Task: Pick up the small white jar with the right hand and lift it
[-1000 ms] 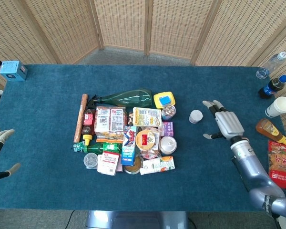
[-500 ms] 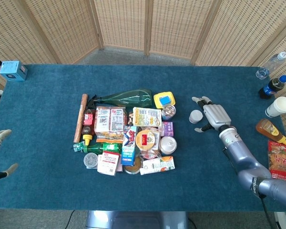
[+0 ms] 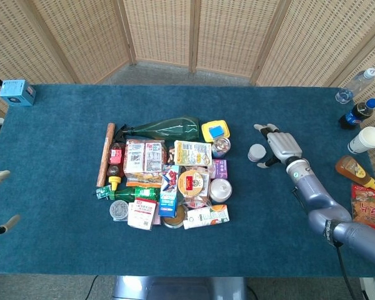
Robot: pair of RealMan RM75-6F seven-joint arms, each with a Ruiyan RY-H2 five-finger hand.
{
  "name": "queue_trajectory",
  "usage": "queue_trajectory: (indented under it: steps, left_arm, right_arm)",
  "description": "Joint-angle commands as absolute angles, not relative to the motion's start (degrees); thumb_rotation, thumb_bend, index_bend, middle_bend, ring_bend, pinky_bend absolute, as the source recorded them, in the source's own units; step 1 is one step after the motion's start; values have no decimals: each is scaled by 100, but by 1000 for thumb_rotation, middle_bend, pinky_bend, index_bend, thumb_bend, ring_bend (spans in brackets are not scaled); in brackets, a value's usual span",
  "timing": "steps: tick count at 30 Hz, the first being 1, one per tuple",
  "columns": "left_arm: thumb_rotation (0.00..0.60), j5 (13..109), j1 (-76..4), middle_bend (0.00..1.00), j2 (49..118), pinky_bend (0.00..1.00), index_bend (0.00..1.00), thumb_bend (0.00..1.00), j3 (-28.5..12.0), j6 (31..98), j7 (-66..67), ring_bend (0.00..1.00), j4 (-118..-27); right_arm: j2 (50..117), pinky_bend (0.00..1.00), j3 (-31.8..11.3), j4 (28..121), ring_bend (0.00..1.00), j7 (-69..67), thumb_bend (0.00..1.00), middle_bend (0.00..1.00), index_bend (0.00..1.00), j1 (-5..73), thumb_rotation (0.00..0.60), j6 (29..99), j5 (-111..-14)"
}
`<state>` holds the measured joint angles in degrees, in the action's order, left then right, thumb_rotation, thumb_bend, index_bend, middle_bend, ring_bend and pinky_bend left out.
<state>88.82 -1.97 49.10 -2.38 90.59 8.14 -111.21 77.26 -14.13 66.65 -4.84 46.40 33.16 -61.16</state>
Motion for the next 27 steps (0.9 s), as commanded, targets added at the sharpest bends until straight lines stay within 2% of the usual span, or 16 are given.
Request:
queue_trajectory:
  steps: [1,8,11,14,22,27]
  left_arm:
    - [600,8871,-181,235,4906,0,151,0,-236,9075,805,157,-11109]
    - [600,8845,-138,235,4902,0,151,0,-235,9119,762,158,-11072]
    - [600,8831,-123,235,4910,0,150,0,-232,9127,744,158,-11051]
    - [600,8817,-114,235,4915,0,150,0,-231,9127,731,158,-11033]
    - [600,8832,-88,235,4914,0,150,0,-246,9183,715,158,-11014]
    - [600,8807,-65,234,4916,0,150,0,-247,9199,692,158,-10991]
  right_arm:
    - [7851,319,-1371,6456,46,-519,109,148,0,4714,600,3192,-6075]
    - [8057,343,-1338,6077,83,-534,108,158,0,4844,600,2994,-5991]
    - [8130,391,-1323,5963,140,-506,109,175,0,4887,600,2952,-5953]
    - [8204,492,-1326,5883,276,-486,107,266,48,4908,600,2985,-5932]
    - [8448,781,-1392,5555,638,-524,106,546,322,4951,600,2962,-5712]
    - [8526,891,-1451,5430,808,-610,105,656,435,4884,600,3045,-5605]
